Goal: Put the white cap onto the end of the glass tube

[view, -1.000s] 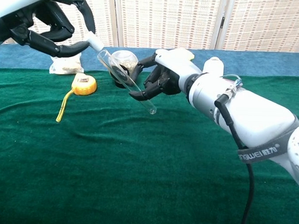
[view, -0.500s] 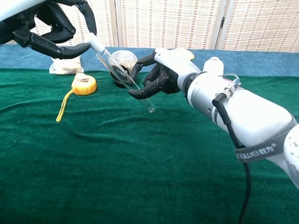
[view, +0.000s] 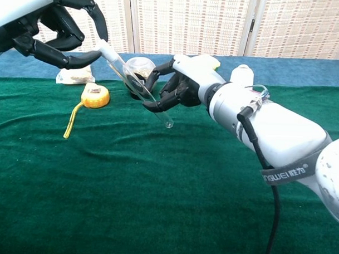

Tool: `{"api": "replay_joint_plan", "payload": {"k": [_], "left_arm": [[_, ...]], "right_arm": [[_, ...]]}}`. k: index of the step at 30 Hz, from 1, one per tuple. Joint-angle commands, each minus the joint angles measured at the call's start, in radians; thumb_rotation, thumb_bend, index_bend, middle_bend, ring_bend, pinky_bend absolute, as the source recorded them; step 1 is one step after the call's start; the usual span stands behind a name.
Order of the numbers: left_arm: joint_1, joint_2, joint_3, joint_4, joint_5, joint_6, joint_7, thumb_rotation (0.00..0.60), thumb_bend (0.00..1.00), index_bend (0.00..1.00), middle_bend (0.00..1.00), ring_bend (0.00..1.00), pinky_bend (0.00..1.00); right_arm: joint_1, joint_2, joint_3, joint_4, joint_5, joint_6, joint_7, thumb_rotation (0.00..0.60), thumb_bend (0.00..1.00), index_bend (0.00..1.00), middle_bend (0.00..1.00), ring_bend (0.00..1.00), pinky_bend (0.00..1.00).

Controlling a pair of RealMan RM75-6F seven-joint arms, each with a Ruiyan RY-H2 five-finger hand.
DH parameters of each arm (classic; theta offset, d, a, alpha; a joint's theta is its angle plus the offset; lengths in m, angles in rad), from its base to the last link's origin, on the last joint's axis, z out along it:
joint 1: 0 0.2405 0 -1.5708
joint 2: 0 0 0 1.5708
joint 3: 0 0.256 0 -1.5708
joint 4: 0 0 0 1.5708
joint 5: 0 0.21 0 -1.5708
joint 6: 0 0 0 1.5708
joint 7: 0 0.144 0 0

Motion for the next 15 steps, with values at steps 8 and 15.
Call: {"api": "replay_joint_plan", "payload": {"k": [8, 15], "left_arm": [[0.000, -0.001, 0.002, 0.003, 0.000, 0.000, -0.004, 0.600, 0.54, 0.63, 1.00, 0.90, 0.81], [0.000, -0.002, 0.002, 0.004, 0.000, 0.002, -0.010, 0.600, 0.54, 0.63, 1.00, 0.90, 0.81]], "right_arm": [[0.002, -0.005, 0.001, 0.001, -0.003, -0.003, 0.004, 0.600, 0.67, 0.95, 1.00, 1.00, 1.00], [0.002, -0.009, 0.000, 0.001, -0.004, -0.001, 0.004, 0.600, 0.67, 0.95, 1.00, 1.00, 1.00]]}}
